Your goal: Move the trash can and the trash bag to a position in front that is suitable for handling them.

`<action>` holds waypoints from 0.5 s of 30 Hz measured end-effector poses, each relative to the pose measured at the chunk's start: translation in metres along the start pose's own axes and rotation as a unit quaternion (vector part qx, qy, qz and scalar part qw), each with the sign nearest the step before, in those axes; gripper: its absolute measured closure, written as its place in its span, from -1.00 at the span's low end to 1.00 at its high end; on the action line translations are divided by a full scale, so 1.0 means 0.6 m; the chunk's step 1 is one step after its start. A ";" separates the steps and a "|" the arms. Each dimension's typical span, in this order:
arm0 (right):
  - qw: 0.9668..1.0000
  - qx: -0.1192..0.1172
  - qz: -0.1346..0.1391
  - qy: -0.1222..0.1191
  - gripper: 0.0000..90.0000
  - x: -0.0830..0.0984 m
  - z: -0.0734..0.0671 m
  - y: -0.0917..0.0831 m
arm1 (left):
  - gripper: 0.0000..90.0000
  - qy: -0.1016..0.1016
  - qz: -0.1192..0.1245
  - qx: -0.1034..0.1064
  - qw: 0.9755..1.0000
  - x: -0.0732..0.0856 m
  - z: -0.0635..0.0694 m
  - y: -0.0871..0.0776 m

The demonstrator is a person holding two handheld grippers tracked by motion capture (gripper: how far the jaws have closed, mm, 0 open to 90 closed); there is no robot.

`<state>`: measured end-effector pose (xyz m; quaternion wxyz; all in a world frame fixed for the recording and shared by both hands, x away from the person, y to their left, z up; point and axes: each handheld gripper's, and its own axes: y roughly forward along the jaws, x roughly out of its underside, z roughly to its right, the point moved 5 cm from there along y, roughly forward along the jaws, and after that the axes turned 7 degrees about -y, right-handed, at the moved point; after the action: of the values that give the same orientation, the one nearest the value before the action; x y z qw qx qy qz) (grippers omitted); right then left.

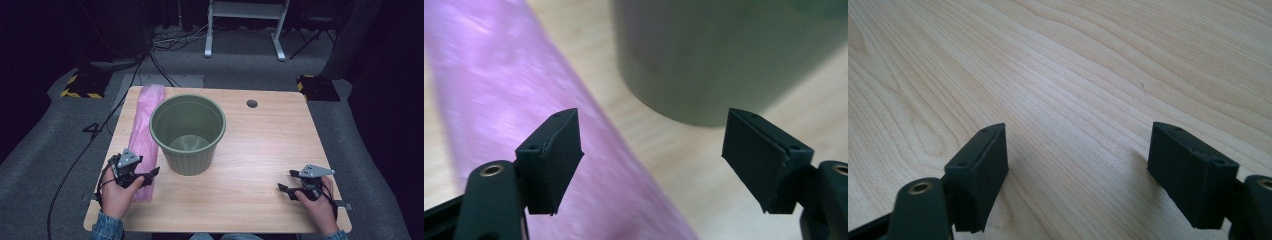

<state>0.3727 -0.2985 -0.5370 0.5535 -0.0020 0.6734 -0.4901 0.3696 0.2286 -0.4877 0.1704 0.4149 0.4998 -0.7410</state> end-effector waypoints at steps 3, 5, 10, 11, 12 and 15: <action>1.000 0.000 0.000 0.000 -0.47 0.000 0.000 0.000 | -0.43 0.000 0.023 -0.016 1.000 -0.021 -0.021 0.000; 1.000 0.000 0.000 0.000 -0.47 0.000 0.000 0.000 | -0.37 0.009 0.041 -0.021 0.999 -0.042 -0.037 0.008; 1.000 0.000 0.000 0.000 -0.47 0.000 0.000 0.000 | -0.34 0.013 0.047 -0.016 0.999 -0.069 -0.052 0.026; 1.000 0.000 -0.001 0.000 -0.47 0.000 0.000 0.000 | -0.34 0.011 0.045 -0.015 0.999 -0.072 -0.054 0.030; 1.000 0.000 -0.001 0.000 -0.47 0.000 0.000 0.000 | -0.34 0.011 0.045 -0.015 0.999 -0.072 -0.054 0.030; 1.000 0.000 -0.001 0.000 -0.47 0.000 0.000 0.000 | -0.33 0.015 0.035 -0.020 0.999 -0.085 -0.071 0.051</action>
<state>0.3727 -0.2986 -0.5370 0.5531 -0.0025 0.6737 -0.4901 0.4396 0.2446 -0.4725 0.1970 0.4397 0.5022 -0.7181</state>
